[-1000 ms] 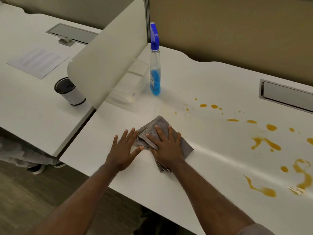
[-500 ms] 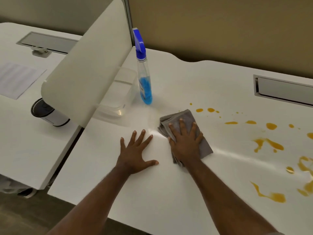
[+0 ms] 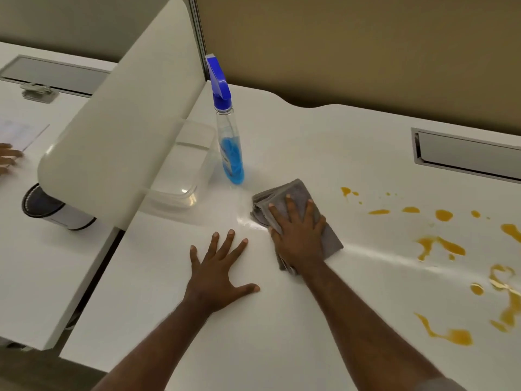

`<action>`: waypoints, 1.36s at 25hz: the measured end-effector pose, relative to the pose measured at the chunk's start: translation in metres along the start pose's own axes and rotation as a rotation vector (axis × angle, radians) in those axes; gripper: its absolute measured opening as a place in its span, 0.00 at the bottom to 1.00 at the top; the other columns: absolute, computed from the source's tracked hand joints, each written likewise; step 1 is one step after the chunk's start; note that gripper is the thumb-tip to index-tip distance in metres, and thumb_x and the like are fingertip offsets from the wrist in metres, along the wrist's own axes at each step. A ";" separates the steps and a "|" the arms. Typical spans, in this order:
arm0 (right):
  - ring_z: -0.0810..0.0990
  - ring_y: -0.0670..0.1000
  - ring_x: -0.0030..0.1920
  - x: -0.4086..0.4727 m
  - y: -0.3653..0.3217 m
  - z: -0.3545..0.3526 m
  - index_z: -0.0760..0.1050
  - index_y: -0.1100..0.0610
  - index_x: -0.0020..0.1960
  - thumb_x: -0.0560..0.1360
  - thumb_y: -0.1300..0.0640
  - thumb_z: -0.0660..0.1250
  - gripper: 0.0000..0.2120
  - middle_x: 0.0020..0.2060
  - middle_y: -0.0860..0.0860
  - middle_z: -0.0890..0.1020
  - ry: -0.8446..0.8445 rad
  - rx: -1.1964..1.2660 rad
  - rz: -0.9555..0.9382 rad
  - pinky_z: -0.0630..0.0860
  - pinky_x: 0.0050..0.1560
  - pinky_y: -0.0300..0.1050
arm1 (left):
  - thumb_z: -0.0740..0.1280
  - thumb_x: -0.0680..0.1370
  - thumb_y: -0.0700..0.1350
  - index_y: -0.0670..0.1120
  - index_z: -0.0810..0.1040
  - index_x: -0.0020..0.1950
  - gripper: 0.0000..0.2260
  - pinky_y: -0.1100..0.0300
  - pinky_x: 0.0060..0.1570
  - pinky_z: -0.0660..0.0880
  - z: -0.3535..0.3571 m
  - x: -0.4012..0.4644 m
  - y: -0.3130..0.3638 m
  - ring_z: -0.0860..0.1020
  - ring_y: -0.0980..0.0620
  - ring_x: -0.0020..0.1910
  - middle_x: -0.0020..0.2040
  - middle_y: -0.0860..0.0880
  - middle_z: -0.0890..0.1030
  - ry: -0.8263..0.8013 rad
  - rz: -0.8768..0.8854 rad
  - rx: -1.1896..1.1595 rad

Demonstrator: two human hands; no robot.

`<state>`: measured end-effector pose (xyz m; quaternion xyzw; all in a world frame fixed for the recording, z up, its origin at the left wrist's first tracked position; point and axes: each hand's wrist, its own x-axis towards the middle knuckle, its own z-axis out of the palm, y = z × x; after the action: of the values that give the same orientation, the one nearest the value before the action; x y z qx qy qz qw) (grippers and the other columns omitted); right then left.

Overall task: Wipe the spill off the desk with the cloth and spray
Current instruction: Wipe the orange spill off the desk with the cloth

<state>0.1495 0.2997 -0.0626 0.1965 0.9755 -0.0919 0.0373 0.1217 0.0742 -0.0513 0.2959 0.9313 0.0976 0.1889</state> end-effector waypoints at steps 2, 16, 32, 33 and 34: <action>0.46 0.64 0.77 0.033 0.007 -0.008 0.46 0.34 0.76 0.78 0.37 0.50 0.28 0.80 0.46 0.48 -0.047 0.027 -0.019 0.48 0.70 0.73 | 0.51 0.64 0.83 0.70 0.36 0.74 0.45 0.33 0.71 0.36 0.003 -0.001 0.000 0.32 0.54 0.77 0.78 0.61 0.35 0.029 0.007 0.019; 0.52 0.64 0.77 0.047 0.043 -0.018 0.52 0.40 0.77 0.78 0.40 0.55 0.29 0.79 0.49 0.54 0.066 -0.028 0.156 0.55 0.69 0.70 | 0.51 0.66 0.81 0.65 0.42 0.78 0.44 0.31 0.71 0.42 0.012 -0.002 0.003 0.39 0.50 0.79 0.80 0.58 0.41 0.126 0.021 0.086; 0.56 0.63 0.76 0.008 0.137 -0.030 0.54 0.40 0.77 0.78 0.41 0.56 0.28 0.78 0.49 0.57 0.096 -0.059 0.400 0.61 0.68 0.66 | 0.49 0.67 0.81 0.65 0.40 0.77 0.44 0.31 0.71 0.42 0.012 -0.003 0.004 0.39 0.51 0.79 0.80 0.58 0.41 0.111 0.018 0.105; 0.57 0.64 0.75 -0.005 0.159 -0.033 0.55 0.41 0.77 0.78 0.42 0.57 0.28 0.78 0.50 0.58 0.114 -0.032 0.474 0.61 0.67 0.67 | 0.49 0.66 0.81 0.65 0.40 0.77 0.44 0.32 0.71 0.43 0.011 -0.004 0.004 0.39 0.51 0.79 0.79 0.59 0.41 0.109 0.016 0.111; 0.59 0.65 0.74 -0.021 0.174 -0.036 0.57 0.42 0.77 0.78 0.43 0.58 0.28 0.77 0.51 0.60 0.158 0.011 0.537 0.62 0.66 0.68 | 0.49 0.66 0.81 0.66 0.40 0.77 0.44 0.32 0.71 0.43 0.011 -0.004 0.005 0.39 0.51 0.79 0.79 0.59 0.41 0.110 0.015 0.118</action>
<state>0.2354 0.4561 -0.0536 0.4549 0.8877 -0.0683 -0.0170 0.1318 0.0770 -0.0585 0.3078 0.9420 0.0602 0.1191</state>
